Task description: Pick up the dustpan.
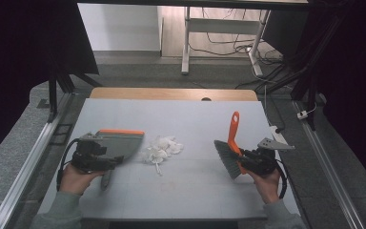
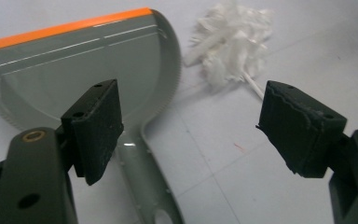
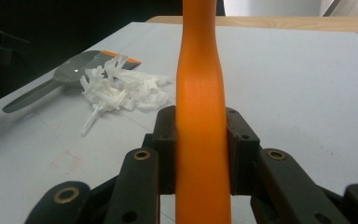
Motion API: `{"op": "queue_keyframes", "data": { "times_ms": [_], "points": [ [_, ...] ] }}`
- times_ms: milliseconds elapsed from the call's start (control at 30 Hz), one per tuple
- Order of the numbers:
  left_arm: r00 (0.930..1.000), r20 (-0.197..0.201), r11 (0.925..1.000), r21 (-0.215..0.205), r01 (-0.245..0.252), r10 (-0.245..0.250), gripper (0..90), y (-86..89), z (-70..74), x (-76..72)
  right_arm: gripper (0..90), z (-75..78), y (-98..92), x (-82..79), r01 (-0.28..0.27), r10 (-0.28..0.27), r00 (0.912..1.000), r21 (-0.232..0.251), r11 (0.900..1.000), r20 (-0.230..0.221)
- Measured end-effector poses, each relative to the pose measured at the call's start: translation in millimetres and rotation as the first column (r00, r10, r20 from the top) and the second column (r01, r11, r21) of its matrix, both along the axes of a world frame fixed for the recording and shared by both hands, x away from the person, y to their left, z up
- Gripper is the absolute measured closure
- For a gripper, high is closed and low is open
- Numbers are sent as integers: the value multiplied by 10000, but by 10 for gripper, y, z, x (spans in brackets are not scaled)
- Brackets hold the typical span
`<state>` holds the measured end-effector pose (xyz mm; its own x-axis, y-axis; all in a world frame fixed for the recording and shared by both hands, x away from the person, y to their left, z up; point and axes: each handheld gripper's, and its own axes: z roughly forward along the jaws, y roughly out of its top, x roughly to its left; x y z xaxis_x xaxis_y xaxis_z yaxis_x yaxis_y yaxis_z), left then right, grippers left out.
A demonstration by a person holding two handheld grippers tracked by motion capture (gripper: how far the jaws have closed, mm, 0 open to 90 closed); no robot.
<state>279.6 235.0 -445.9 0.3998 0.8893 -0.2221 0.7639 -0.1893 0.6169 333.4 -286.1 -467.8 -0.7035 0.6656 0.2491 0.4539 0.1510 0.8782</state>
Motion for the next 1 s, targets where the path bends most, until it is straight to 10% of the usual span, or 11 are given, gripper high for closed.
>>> {"op": "queue_keyframes", "data": {
  "times_ms": [1000],
  "points": [
    [9662,-2231,9912,572,-1190,1289,91,146,-542,70,701,-36,80,-8,-165,159,9998,-404,9990,-139]
  ]
}}
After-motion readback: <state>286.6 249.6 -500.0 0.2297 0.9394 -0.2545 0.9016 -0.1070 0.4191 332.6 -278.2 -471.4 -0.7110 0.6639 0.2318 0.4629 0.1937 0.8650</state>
